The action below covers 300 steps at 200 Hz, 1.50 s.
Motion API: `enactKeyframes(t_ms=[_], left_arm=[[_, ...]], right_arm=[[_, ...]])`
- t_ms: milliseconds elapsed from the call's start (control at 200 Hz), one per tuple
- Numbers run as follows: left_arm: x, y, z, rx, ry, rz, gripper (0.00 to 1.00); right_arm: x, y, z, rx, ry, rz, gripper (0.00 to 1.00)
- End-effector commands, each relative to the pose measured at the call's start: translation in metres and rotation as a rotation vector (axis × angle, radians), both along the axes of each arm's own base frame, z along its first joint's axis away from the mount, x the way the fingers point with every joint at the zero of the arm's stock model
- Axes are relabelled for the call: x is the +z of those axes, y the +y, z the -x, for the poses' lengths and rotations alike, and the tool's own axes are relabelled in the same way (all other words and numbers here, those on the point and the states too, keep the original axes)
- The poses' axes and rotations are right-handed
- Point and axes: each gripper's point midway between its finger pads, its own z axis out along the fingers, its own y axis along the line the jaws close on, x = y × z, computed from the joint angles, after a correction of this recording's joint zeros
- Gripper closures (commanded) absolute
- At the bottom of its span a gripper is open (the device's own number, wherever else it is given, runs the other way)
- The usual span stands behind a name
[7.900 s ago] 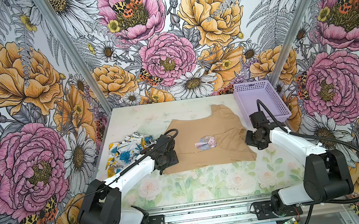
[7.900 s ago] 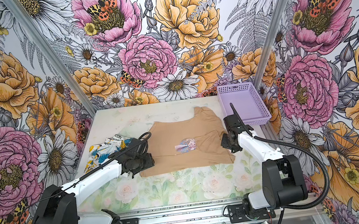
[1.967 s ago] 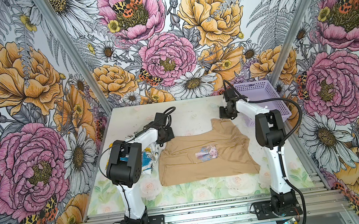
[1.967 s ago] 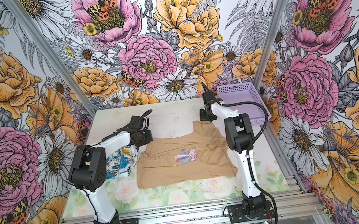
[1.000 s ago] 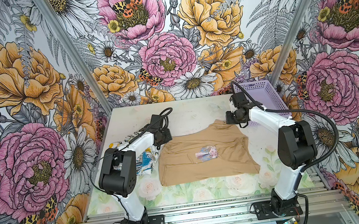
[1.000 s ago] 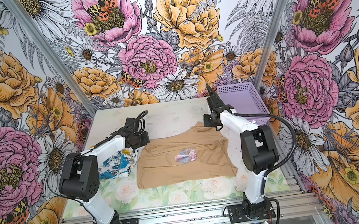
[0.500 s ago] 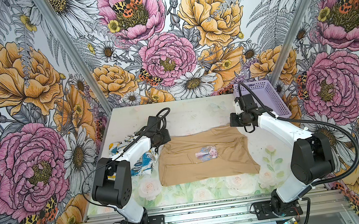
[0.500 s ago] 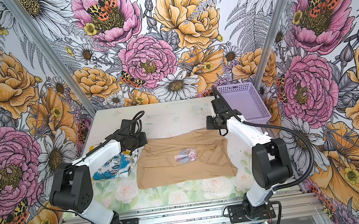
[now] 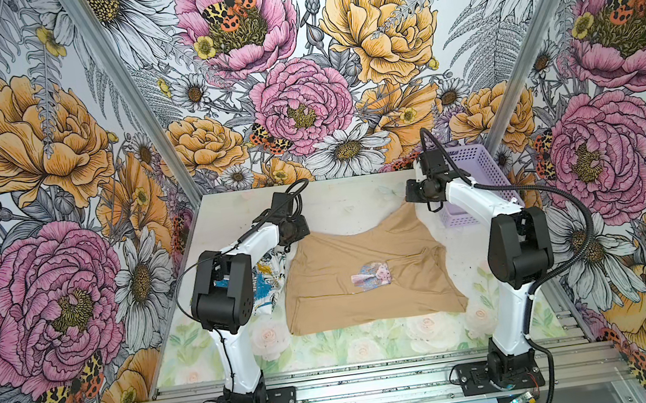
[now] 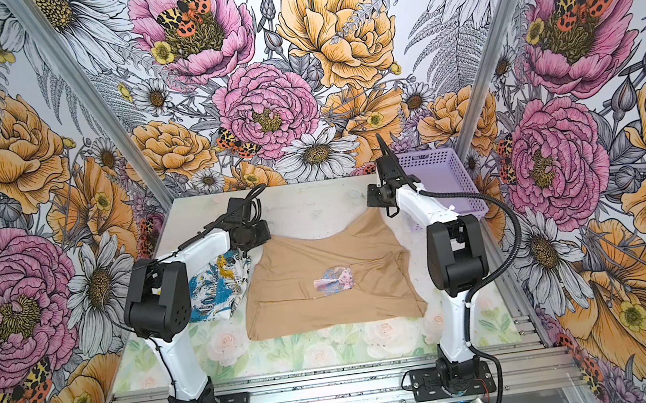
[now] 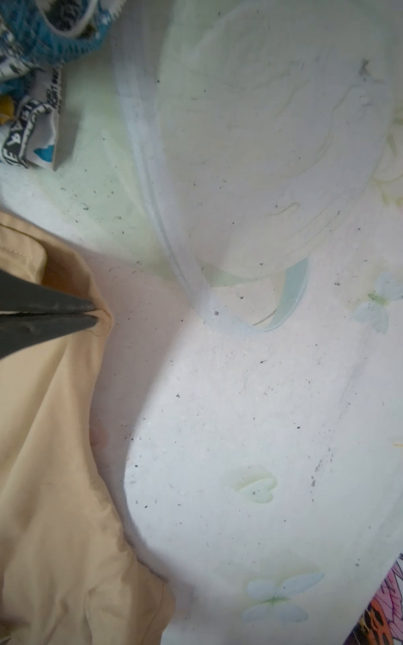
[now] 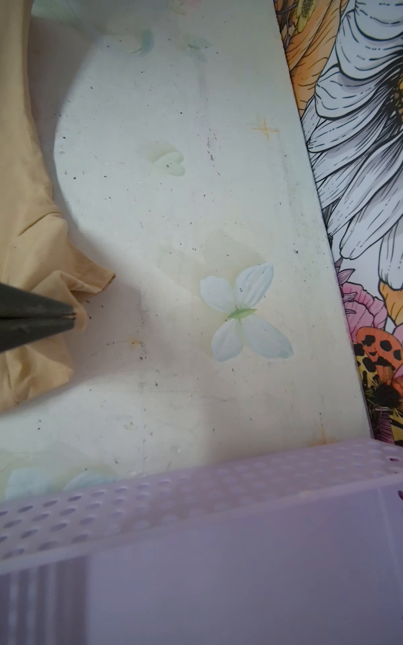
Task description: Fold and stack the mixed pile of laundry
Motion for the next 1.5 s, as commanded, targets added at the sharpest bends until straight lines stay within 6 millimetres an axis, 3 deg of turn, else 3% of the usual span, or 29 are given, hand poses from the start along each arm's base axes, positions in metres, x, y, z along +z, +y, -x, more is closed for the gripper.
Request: enactKeyframes(t_ms=[0, 275, 470, 811, 931, 941, 961, 1166, 1496], left_arm=[[0.016, 0.005, -0.016, 0.005, -0.064, 0.008, 1.00], [0.024, 0.007, -0.028, 0.006, -0.089, 0.020, 1.00], [0.020, 0.008, -0.023, 0.003, -0.077, 0.021, 1.00], [0.001, 0.014, 0.014, 0.010, -0.023, 0.030, 1.00], [0.001, 0.016, 0.026, 0.012, -0.014, 0.033, 1.00], [0.012, 0.016, 0.026, 0.012, -0.038, 0.039, 1.00], [0.016, 0.016, 0.028, 0.013, -0.045, 0.043, 1.00], [0.017, 0.021, 0.062, 0.018, -0.030, 0.056, 1.00], [0.005, 0.031, 0.118, 0.055, 0.014, 0.077, 1.00]], right_arm=[[0.016, -0.002, -0.017, -0.008, -0.067, 0.008, 1.00], [0.028, -0.003, -0.030, -0.011, -0.102, -0.003, 1.00], [0.035, 0.007, -0.020, 0.020, -0.102, -0.040, 1.00], [0.007, 0.022, 0.058, 0.073, 0.018, -0.105, 1.00], [0.009, 0.023, 0.085, 0.081, 0.029, -0.120, 1.00], [0.009, 0.023, 0.088, 0.082, 0.030, -0.121, 1.00], [0.008, 0.024, 0.092, 0.081, 0.035, -0.124, 1.00], [0.018, 0.023, 0.128, 0.082, 0.026, -0.161, 1.00], [-0.002, 0.014, 0.178, 0.058, 0.084, -0.179, 1.00]])
